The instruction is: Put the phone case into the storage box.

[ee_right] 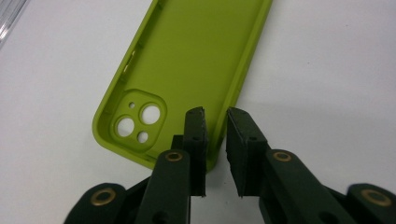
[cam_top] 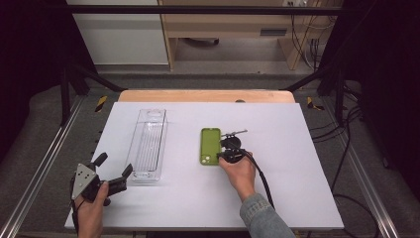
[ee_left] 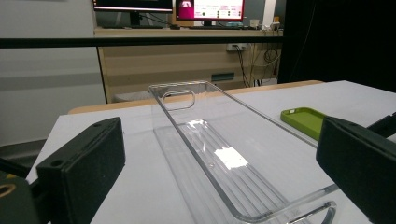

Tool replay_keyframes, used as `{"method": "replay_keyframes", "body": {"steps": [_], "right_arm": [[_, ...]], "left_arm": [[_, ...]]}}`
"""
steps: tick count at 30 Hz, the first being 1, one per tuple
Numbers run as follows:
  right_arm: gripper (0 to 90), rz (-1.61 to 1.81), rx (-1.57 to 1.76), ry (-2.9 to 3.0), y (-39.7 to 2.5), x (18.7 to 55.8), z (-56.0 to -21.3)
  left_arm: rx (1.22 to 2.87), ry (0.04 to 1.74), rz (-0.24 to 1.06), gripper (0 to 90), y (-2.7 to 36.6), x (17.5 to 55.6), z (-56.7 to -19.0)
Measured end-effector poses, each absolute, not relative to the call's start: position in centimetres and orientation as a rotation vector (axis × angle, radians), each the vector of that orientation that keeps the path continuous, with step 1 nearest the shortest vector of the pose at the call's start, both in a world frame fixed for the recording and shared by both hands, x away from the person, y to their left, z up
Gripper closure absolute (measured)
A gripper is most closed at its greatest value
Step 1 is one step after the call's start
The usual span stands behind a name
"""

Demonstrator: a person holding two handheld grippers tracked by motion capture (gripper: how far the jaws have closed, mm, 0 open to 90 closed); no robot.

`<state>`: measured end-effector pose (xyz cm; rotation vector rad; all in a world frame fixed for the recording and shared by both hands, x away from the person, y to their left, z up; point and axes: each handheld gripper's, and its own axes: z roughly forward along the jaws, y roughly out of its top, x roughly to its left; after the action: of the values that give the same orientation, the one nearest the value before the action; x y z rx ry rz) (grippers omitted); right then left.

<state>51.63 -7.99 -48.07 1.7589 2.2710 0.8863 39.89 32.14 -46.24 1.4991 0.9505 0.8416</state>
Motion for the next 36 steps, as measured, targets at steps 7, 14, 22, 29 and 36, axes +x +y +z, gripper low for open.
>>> {"method": "replay_keyframes", "body": {"steps": [7,14,22,29,36], "right_arm": [[82.1,0.88,1.767,2.242,-7.9,51.5,-48.1],[83.6,0.88,1.798,2.218,-7.8,51.5,-48.1],[87.6,0.86,1.763,2.209,-7.8,51.5,-48.0],[88.0,0.867,1.703,2.25,-8.1,51.6,-47.9],[88.3,0.858,1.544,2.301,-9.1,51.4,-46.5]], "left_arm": [[1.496,0.95,0.844,0.7,32.2,39.9,-46.2],[1.499,0.95,0.845,0.7,32.2,39.9,-46.2],[1.502,0.947,0.844,0.7,32.1,39.9,-46.3],[1.507,0.942,0.846,0.7,32.1,39.9,-46.2],[1.552,0.892,0.861,0.8,31.5,39.6,-45.4]]}}
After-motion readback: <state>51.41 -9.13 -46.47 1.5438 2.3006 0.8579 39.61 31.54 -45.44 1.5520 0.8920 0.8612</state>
